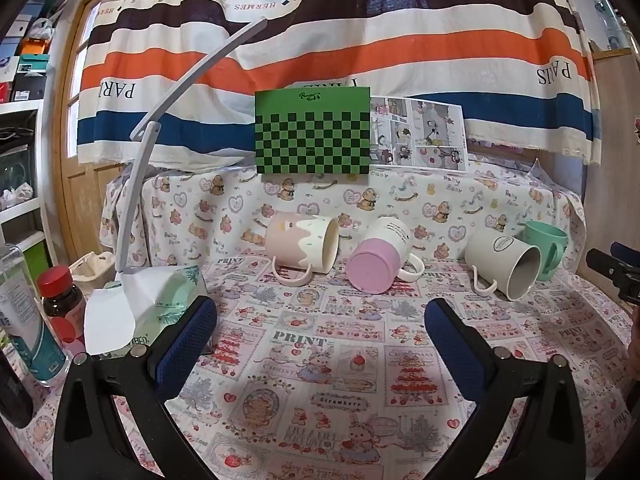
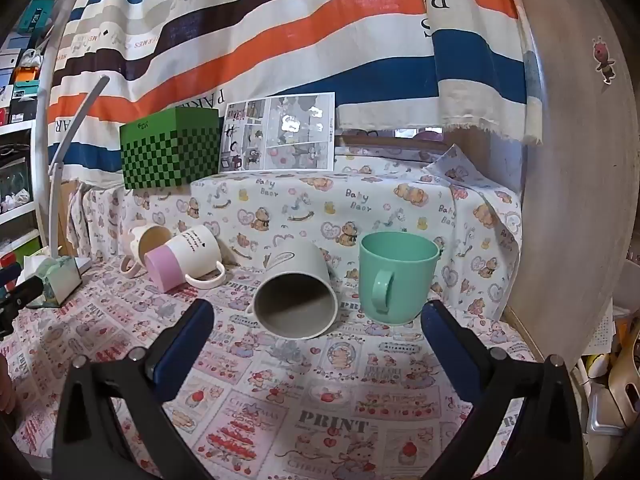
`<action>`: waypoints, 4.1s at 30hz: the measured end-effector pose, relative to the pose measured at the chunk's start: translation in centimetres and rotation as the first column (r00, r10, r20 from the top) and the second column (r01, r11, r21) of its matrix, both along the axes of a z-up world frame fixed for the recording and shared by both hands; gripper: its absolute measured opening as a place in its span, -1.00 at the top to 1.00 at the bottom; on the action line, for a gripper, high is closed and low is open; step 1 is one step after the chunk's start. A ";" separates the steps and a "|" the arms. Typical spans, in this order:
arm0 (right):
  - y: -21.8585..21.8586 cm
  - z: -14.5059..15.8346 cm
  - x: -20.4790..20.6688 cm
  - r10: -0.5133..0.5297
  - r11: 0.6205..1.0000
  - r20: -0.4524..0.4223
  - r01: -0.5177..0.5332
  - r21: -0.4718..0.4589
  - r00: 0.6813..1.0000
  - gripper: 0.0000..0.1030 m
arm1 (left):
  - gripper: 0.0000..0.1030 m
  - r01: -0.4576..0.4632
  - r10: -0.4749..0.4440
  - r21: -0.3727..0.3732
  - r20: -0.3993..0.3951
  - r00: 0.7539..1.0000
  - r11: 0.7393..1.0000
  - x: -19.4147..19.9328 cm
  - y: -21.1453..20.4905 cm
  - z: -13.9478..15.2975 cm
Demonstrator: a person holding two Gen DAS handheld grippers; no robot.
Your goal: Flip cup upside down
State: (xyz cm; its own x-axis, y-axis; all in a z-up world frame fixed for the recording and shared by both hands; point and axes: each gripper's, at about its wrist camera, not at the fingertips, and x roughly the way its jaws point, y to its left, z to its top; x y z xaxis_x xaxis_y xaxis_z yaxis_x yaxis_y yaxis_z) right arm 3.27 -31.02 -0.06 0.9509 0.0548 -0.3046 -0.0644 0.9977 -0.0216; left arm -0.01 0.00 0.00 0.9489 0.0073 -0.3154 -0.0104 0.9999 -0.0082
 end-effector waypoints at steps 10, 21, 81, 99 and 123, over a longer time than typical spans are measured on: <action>0.0 0.0 0.1 -0.003 1.000 -0.015 0.003 -0.004 1.000 -1.00 | -1.00 -0.001 0.001 -0.002 -0.002 1.000 1.000 -0.2 0.1 -0.1; 0.1 -0.1 0.2 -0.004 1.000 -0.012 0.004 -0.004 1.000 -1.00 | -1.00 -0.012 0.012 0.000 0.002 1.000 1.000 -0.2 0.1 -0.2; -0.1 -0.2 0.1 -0.010 1.000 -0.009 0.010 -0.005 1.000 -1.00 | -1.00 -0.018 0.018 -0.004 -0.002 1.000 1.000 -0.2 0.3 -0.2; 0.3 0.1 -0.3 0.035 0.999 0.007 -0.035 -0.010 0.999 -1.00 | -1.00 -0.016 0.016 -0.002 -0.001 1.000 1.000 -0.1 0.3 -0.1; 4.0 0.4 22.7 0.015 1.000 -0.723 -0.004 0.017 0.691 -1.00 | -1.00 -0.001 0.001 0.001 0.006 1.000 1.000 -0.1 0.0 -0.2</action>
